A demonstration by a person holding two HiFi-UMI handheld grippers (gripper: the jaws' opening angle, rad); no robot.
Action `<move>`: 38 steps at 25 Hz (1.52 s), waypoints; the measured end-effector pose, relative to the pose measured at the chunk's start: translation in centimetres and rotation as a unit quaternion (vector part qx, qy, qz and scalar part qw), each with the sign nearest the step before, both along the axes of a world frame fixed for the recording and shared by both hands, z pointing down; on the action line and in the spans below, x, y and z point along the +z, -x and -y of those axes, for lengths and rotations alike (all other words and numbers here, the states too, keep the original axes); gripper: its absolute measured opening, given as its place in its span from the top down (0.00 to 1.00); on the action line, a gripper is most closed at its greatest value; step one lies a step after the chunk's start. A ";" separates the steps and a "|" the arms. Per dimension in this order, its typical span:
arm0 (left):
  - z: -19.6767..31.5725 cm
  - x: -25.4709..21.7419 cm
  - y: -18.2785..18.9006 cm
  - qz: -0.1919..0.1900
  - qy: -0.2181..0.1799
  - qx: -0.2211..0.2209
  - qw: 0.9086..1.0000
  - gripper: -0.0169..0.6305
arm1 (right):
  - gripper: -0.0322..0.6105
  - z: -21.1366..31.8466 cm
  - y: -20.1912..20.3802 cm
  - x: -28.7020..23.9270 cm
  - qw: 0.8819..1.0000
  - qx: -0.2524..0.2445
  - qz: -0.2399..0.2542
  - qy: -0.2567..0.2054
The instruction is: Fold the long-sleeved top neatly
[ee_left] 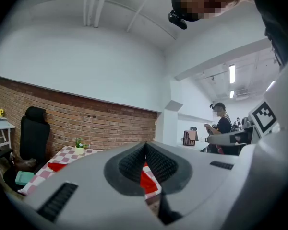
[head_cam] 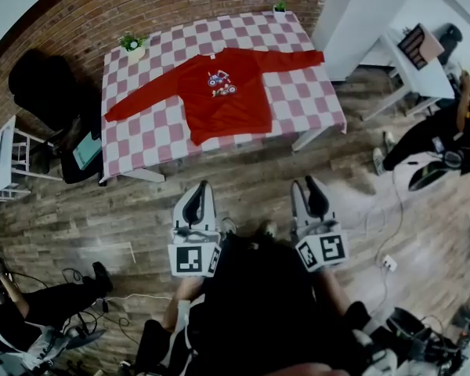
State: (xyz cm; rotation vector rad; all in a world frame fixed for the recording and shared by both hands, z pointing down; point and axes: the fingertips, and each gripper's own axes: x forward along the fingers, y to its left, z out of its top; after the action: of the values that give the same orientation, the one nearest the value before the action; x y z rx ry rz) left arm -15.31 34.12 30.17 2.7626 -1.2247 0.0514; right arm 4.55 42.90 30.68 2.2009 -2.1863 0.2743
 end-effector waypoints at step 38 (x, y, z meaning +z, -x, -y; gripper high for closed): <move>17.5 1.3 -10.5 -0.009 0.028 0.031 0.999 0.96 | 0.79 18.9 -9.5 2.6 0.999 0.027 0.015 0.024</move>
State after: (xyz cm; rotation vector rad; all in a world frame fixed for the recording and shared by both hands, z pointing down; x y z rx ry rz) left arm -4.83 16.57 31.45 2.7456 -1.1161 0.0641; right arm 14.07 24.02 33.28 2.2472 -2.1152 0.3597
